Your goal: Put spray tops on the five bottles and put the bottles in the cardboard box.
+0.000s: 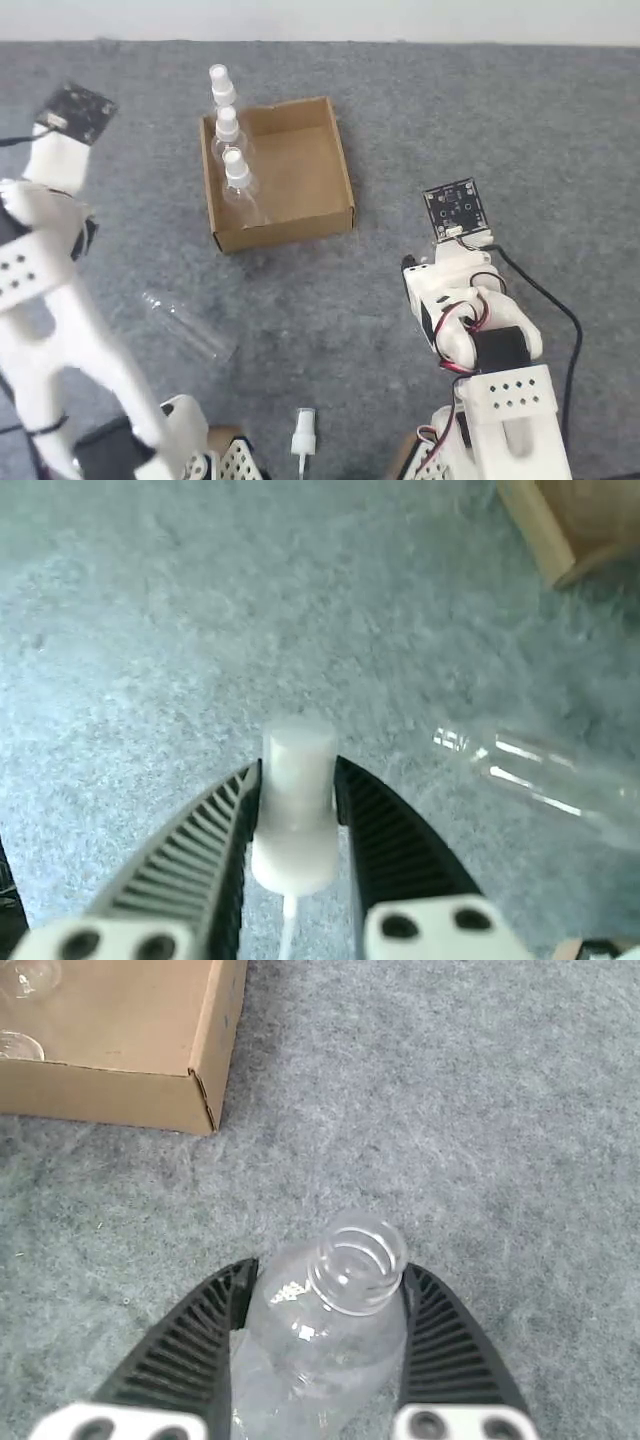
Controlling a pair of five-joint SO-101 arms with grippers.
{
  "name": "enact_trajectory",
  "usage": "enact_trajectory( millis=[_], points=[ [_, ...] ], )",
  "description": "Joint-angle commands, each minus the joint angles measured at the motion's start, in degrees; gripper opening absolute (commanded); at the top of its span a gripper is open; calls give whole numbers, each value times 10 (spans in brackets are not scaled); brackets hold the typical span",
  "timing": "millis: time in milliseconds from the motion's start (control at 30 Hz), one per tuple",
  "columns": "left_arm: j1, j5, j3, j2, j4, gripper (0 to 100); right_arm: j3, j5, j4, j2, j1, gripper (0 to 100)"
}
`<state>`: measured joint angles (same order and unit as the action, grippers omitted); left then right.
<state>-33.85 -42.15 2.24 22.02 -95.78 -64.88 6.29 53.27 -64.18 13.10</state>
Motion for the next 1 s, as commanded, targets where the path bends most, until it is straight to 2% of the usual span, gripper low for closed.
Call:
enact_trajectory(
  millis=[0, 433, 700, 967],
  points=[
    [11, 55, -7, 57, 15, 12, 3, 2, -12, -22, -4, 76],
    [83, 202, 15, 127, 29, 12, 3, 2, -12, -22, -5, 76],
    [173, 325, 60, 198, 73, 12, 3, 2, -12, -22, -5, 76],
    [213, 404, 123, 247, 138, 12, 3, 1, -13, -22, -4, 76]
  ],
)
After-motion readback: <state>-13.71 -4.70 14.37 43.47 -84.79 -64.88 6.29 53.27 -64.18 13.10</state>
